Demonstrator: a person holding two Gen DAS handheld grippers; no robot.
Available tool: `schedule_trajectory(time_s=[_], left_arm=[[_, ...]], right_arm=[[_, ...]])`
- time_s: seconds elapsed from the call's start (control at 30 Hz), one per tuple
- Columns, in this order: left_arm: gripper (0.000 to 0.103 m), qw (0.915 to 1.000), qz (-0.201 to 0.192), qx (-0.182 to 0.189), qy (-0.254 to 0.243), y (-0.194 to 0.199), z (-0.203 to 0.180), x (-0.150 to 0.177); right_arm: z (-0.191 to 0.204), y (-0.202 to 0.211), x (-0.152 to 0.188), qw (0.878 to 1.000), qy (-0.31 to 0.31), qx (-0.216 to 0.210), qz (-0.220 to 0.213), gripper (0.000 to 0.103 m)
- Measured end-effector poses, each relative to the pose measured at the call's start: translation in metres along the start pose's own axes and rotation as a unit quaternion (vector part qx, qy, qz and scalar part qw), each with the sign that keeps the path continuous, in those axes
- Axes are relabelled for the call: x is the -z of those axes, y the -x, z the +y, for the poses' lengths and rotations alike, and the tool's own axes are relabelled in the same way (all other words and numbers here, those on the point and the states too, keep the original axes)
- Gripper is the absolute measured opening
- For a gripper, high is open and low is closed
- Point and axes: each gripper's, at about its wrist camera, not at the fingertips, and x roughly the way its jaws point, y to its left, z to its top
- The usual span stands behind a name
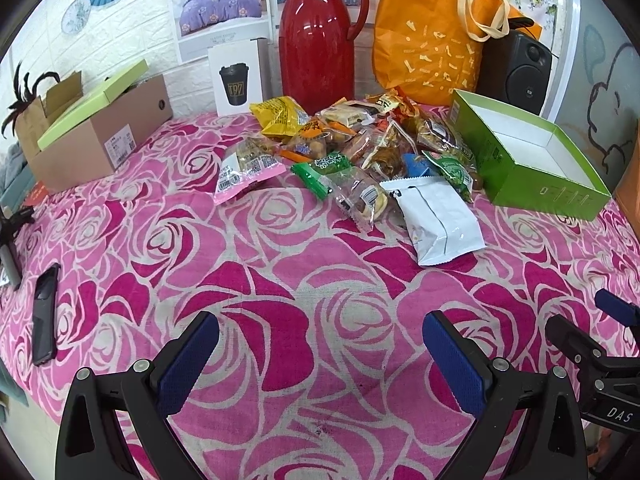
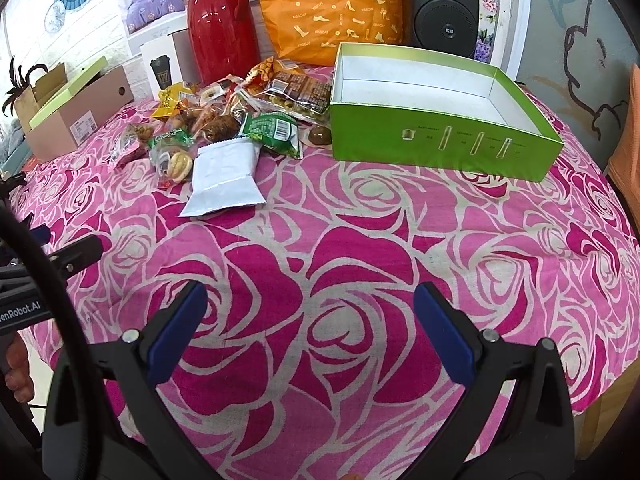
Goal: Organize snacks
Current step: 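Move the left tool toward the white snack packet on the pile, then grasp the white snack packet with the left gripper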
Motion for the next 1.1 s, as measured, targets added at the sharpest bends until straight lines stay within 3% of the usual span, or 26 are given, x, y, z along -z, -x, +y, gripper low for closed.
schedule_trajectory(time_s=[0.27,0.47,0.7,0.9,1.07,1.1], left_arm=[[0.103,0.9989,0.001,0.046,0.011,-0.009,0.002,-0.024],[0.102,0.9913,0.021,0.129,0.015,-0.025,-0.011,-0.045],[0.080,0.9823,0.073,0.172,0.016,-0.062,-0.029,-0.061],[0.069,0.9799,0.088,0.177,0.022,-0.082,-0.034,-0.073],[0.053,0.9706,0.122,0.206,0.026,-0.089,-0.038,-0.073],[0.052,0.9687,0.119,0.216,0.027,-0.083,-0.039,-0.071]], right_arm=[[0.004,-0.015,-0.013,1.000,0.018,-0.021,-0.011,0.103],[0.015,-0.034,-0.026,0.996,0.045,-0.081,0.000,0.103],[0.020,-0.056,-0.042,0.992,0.055,-0.116,-0.005,0.103],[0.024,-0.078,-0.056,0.990,0.051,-0.132,0.003,0.102],[0.028,-0.090,-0.060,0.988,0.041,-0.145,0.022,0.078],[0.028,-0.090,-0.059,0.988,0.043,-0.147,0.023,0.078]])
